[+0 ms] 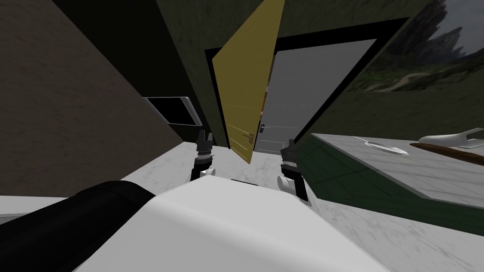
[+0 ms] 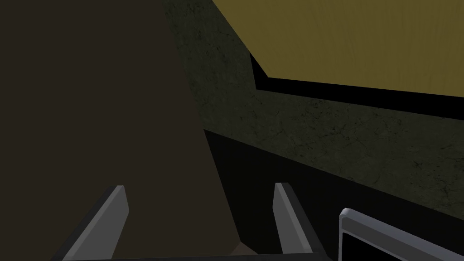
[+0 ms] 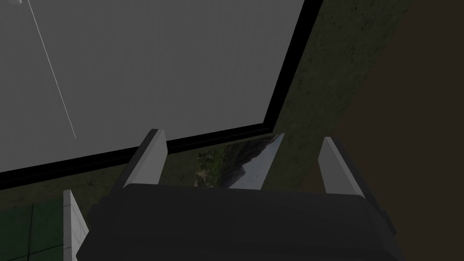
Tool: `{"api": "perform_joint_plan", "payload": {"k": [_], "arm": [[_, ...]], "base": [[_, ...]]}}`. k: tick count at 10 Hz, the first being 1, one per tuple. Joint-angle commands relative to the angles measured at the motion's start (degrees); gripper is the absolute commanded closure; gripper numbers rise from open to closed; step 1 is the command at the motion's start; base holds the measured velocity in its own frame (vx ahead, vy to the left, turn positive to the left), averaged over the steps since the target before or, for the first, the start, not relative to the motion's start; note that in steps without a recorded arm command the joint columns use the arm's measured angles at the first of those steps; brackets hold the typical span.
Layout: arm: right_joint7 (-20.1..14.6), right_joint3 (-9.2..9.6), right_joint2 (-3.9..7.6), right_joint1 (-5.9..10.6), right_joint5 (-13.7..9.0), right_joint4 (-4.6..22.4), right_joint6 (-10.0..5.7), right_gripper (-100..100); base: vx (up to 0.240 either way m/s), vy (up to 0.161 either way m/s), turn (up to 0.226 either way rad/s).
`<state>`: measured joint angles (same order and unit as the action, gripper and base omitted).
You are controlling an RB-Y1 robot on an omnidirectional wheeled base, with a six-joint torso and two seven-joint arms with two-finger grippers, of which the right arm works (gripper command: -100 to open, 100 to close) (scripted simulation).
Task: Pull the door open
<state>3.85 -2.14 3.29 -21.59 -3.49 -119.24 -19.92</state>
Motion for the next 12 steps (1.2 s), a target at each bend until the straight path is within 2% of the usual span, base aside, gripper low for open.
{"api": "perform_joint_plan", "payload": {"k": [1, 3, 4, 12], "arm": [[-0.24, -0.38, 0.41, 0.62, -0.16, 1.91, -0.20, -100], [-0.50, -0.88, 0.83, 1.56, -0.35, 4.05, -0.02, -100], [-0.77, -1.39, 1.26, 2.49, -0.55, 6.20, 0.17, -100], [-1.90, -3.55, 2.77, 6.53, -1.39, 15.42, 0.97, -100]], "base": [[0.090, -0.037, 0.050], [0.104, -0.028, 0.058], [0.122, -0.026, 0.098], [0.103, -0.037, 0.070]]}}
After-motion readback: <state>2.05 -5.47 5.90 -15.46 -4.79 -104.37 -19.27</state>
